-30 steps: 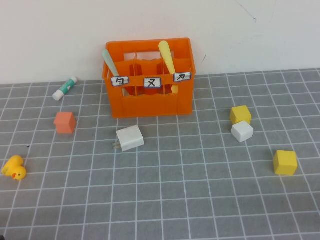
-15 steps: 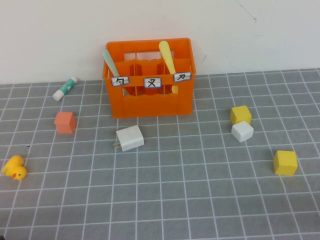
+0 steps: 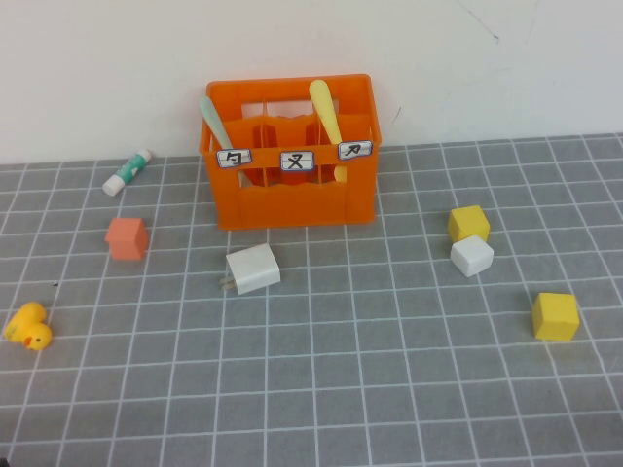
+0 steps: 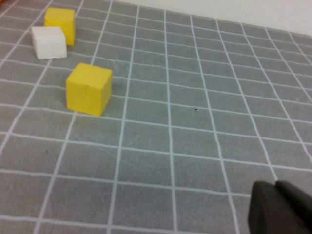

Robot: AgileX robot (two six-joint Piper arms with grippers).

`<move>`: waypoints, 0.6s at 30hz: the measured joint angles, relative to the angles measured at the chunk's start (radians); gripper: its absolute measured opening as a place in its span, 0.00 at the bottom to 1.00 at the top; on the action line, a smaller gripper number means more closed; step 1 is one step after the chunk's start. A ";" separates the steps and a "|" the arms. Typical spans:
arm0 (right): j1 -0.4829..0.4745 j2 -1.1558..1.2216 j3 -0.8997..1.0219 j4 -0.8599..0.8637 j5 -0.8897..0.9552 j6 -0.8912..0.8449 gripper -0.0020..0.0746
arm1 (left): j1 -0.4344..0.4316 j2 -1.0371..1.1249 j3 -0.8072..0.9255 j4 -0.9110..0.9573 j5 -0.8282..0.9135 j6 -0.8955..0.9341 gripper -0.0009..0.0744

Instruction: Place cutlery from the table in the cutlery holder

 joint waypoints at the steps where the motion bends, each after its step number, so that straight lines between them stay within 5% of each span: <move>1: 0.000 0.000 0.000 0.000 0.000 0.012 0.02 | 0.000 0.000 0.000 0.000 0.000 0.000 0.01; 18: 0.000 0.000 -0.002 -0.036 0.008 0.056 0.02 | 0.000 0.000 0.000 0.000 0.000 -0.004 0.01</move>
